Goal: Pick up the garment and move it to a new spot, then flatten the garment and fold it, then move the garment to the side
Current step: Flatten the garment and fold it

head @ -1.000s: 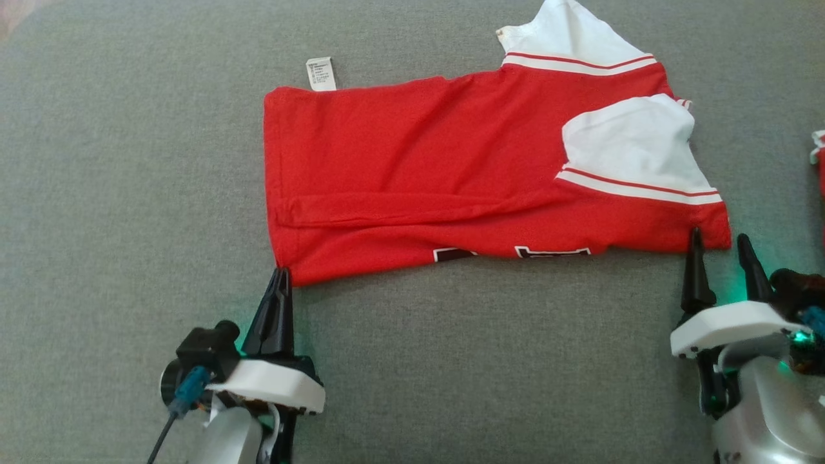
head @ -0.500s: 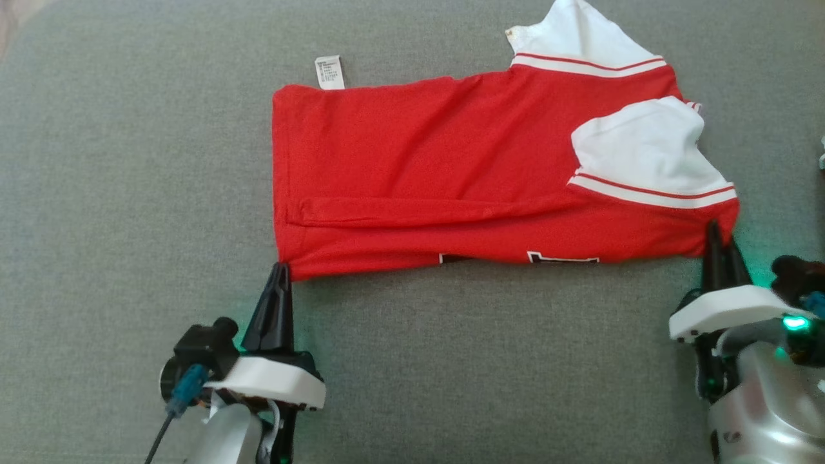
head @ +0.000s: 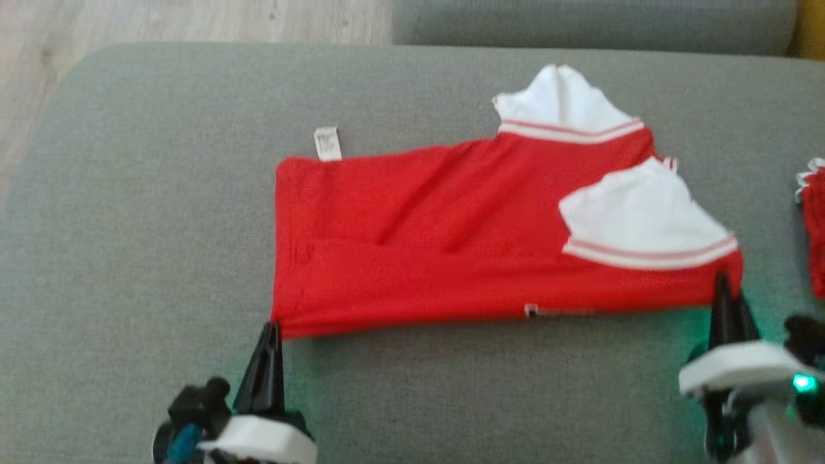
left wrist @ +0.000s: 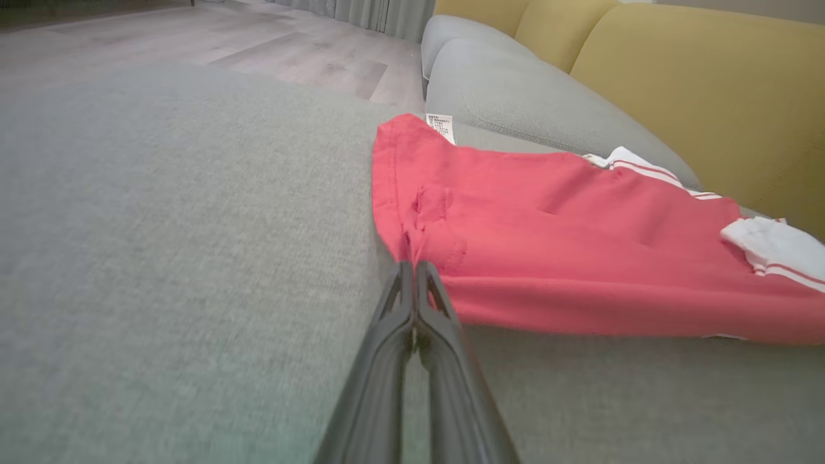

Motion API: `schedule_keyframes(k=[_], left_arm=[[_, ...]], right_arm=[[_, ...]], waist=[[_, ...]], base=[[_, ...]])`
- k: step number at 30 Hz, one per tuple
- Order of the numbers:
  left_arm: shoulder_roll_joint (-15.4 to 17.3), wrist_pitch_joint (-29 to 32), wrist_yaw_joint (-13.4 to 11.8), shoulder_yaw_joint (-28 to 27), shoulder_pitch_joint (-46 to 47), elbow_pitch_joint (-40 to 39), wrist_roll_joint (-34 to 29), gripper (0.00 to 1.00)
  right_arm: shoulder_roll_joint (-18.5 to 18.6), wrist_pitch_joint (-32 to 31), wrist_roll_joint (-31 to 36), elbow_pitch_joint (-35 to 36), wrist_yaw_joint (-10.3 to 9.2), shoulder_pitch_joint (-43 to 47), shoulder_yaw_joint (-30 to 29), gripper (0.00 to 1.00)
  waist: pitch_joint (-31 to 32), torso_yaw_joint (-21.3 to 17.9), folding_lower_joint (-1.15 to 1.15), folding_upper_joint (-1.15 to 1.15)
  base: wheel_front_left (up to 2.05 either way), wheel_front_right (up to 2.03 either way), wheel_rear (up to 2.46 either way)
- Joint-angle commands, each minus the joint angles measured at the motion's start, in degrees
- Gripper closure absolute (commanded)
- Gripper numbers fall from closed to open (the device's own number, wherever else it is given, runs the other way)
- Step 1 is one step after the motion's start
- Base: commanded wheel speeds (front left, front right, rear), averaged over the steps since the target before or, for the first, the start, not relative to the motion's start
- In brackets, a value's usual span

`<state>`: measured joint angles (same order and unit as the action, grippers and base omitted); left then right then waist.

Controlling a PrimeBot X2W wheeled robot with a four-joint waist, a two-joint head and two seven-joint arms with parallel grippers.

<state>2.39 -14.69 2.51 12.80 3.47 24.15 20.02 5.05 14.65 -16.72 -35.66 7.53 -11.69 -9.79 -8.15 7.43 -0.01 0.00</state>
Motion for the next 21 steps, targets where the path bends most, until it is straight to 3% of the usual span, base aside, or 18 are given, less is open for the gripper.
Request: schedule_keyframes(k=[1,2,3,4,5,6,14,18,21], left_arm=[[0.5,-0.3,-0.4,-2.2,-0.2,-0.8,-0.2,1.00],[0.5,-0.3,-0.4,-2.0,-0.7,-0.4,0.0,1.00],[0.5,-0.3,-0.4,-1.8,-1.0,0.0,0.2,1.00],[0.5,-0.3,-0.5,-1.5,-1.1,0.4,0.3,0.75],[0.5,-0.3,-0.6,-1.3,-1.1,0.5,0.4,0.40],[0.5,-0.3,-0.7,-1.2,-1.0,0.6,0.6,0.00],[0.9,-0.3,0.7,-1.7,8.1,1.9,-3.7,0.00],[4.3,1.3,3.1,-1.1,19.8,8.2,-5.4,0.00],[8.6,9.2,4.7,1.4,31.2,14.7,-3.8,0.00]], right_arm=[[1.1,0.3,-0.7,1.8,-0.04,0.9,1.8,1.00],[1.1,0.3,-1.2,1.6,-0.04,1.9,2.1,1.00],[1.0,0.3,-1.6,1.3,-0.04,2.6,2.4,0.82],[1.0,0.3,-2.1,1.1,-0.04,3.0,2.8,0.16],[1.1,0.3,-2.5,1.2,-0.04,3.1,3.1,0.00],[1.3,0.3,-2.4,1.5,-0.04,3.0,3.5,0.00],[2.5,0.3,-0.9,5.4,-0.04,-1.7,5.9,0.00],[3.7,-0.2,-0.4,6.1,-0.04,-6.5,8.7,0.00],[4.5,-1.2,-0.5,6.5,-0.04,-11.8,12.1,0.00]], waist=[[0.8,0.1,0.01,0.00],[1.0,0.0,0.01,0.00],[1.0,0.0,0.01,0.00],[1.1,-0.1,0.01,0.00],[1.0,-0.1,0.01,0.00],[0.7,-0.2,0.01,0.00],[-2.8,-0.1,0.01,0.00],[-5.6,0.0,0.01,0.00],[-8.4,-0.9,0.01,0.00]], base=[[0.00,0.00,0.00],[0.00,0.00,0.00],[0.00,0.00,0.00],[0.00,0.00,0.00],[0.00,0.00,0.00],[0.00,0.00,0.00],[0.00,0.00,0.00],[0.00,0.00,0.00],[0.00,0.00,0.00]])
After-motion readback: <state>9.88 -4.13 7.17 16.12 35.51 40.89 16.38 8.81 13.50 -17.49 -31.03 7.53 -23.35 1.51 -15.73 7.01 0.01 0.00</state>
